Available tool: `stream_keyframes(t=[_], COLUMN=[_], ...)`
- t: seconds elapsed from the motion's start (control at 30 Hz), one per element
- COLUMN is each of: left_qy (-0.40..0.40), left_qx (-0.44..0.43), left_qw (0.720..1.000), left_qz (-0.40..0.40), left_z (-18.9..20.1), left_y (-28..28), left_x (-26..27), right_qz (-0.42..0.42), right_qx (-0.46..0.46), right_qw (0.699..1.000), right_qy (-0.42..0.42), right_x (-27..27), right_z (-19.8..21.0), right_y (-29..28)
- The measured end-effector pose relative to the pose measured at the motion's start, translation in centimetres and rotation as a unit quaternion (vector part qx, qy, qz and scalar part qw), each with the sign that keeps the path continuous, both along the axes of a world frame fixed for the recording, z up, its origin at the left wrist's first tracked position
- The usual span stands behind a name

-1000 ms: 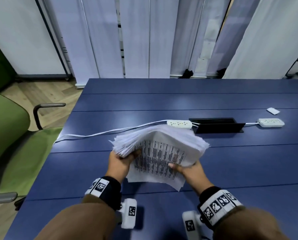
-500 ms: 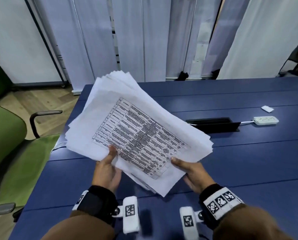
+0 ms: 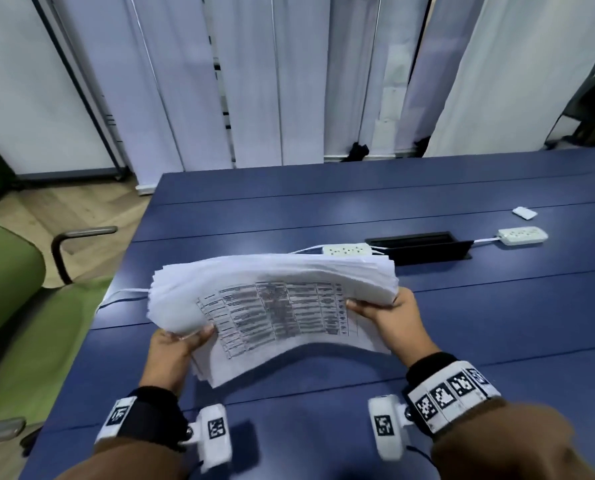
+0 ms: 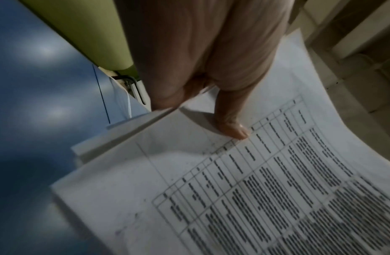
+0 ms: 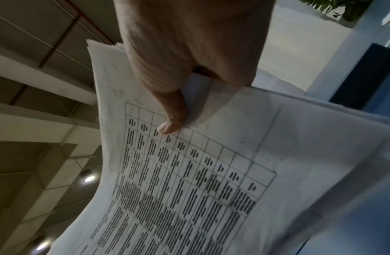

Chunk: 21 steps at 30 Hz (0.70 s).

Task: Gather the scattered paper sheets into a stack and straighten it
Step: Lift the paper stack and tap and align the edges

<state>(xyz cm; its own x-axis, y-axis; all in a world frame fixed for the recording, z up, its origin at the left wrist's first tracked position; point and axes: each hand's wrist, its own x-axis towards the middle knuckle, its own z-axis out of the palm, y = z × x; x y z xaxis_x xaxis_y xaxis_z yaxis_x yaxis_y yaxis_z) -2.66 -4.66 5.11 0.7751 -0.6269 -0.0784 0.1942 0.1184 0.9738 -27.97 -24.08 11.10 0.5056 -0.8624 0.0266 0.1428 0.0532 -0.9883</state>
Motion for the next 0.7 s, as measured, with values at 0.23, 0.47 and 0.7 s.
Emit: stream_keyframes(t=[0.23,0.47,0.7], left_qy=[0.007,0.038,0.038], left_qx=[-0.04,0.011,-0.03], left_qw=[0.999,0.999,0.997], left_qz=[0.006,0.0,0.06], left_z=[0.4,-3.0,-1.5], left_y=[0.0,0.4,-1.0], left_x=[0.5,-1.0,-0.1], right_qz=[-0.041,-0.021,-0.137], right_qx=[-0.032,0.042,-0.009], right_qw=[0.998,0.994,0.99], right_qy=[0.018,0.097,0.017], right_x=[-1.0,-3.4,-0.9], right_z=[-2.2,-7.4,-3.7], right_y=[-0.3,0.3,0.8])
